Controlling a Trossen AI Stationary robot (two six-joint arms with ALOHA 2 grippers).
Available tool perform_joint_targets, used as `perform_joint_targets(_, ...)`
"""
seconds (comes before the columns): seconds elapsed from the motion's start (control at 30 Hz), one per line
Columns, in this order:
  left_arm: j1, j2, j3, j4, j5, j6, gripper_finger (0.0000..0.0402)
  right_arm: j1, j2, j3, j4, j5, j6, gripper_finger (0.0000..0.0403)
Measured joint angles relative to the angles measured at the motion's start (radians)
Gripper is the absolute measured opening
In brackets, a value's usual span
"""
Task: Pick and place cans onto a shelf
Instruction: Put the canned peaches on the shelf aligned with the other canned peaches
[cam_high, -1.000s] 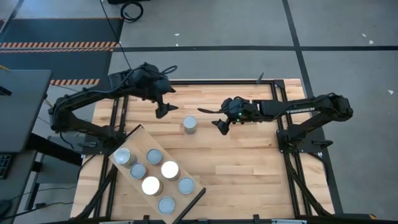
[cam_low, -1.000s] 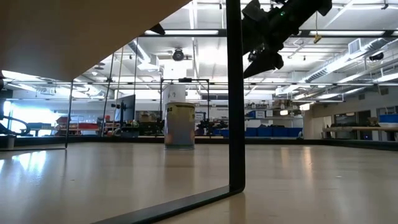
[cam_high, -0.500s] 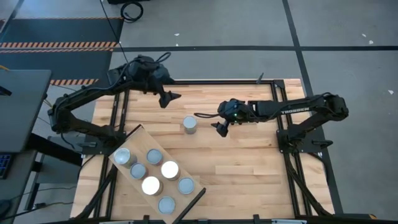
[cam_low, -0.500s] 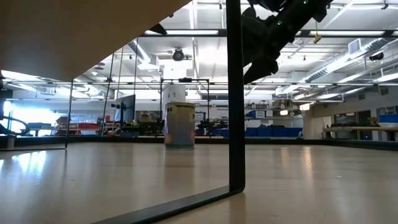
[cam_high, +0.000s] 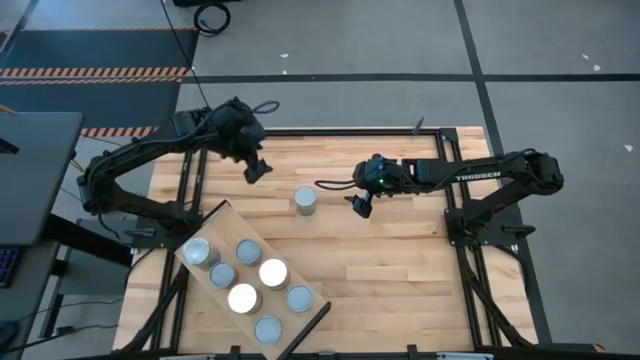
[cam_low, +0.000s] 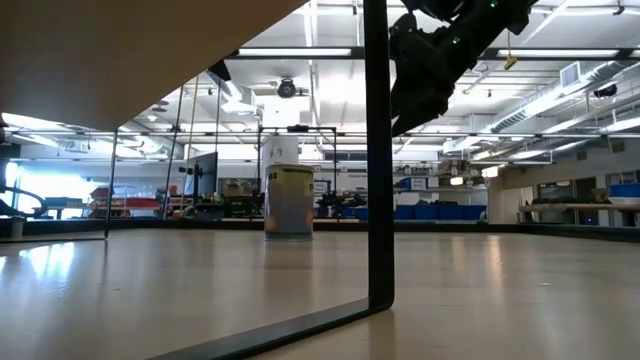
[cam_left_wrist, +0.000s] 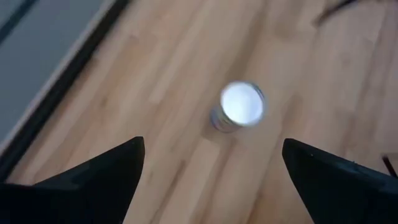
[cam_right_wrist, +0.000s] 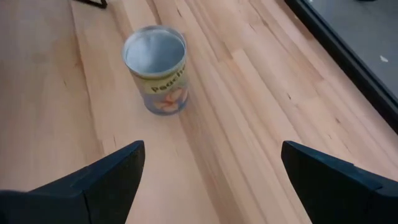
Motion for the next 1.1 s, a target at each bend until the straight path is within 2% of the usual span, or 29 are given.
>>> perform_joint_targets(0.13, -0.017, 0.0, 0.0, -0.011, 0.005, 0.001, 0.0387, -0.002, 0.0, -0.004, -0.028, 0.001, -0.012, 0.0385)
perform_joint_targets(0.4, 0.017, 0.0, 0.0, -0.005, -0.027, 0.058, 0.0387, -0.023, 0.0, -0.004, -0.032, 0.005, -0.052, 0.0384)
perform_joint_targets(0.57, 0.079, -0.075, -0.042, 0.017, -0.02, 0.073, 0.0387, -0.038, 0.0, -0.004, -0.031, 0.004, -0.051, 0.0375)
perform_joint_targets(0.77, 0.098, -0.148, -0.174, 0.092, 0.062, 0.101, 0.0387, -0.052, 0.0, -0.004, -0.031, -0.01, -0.037, 0.0367)
perform_joint_targets(1.1, 0.105, -0.156, -0.263, 0.187, 0.169, 0.211, 0.0386, -0.066, 0.081, -0.001, -0.04, -0.088, 0.106, 0.0357)
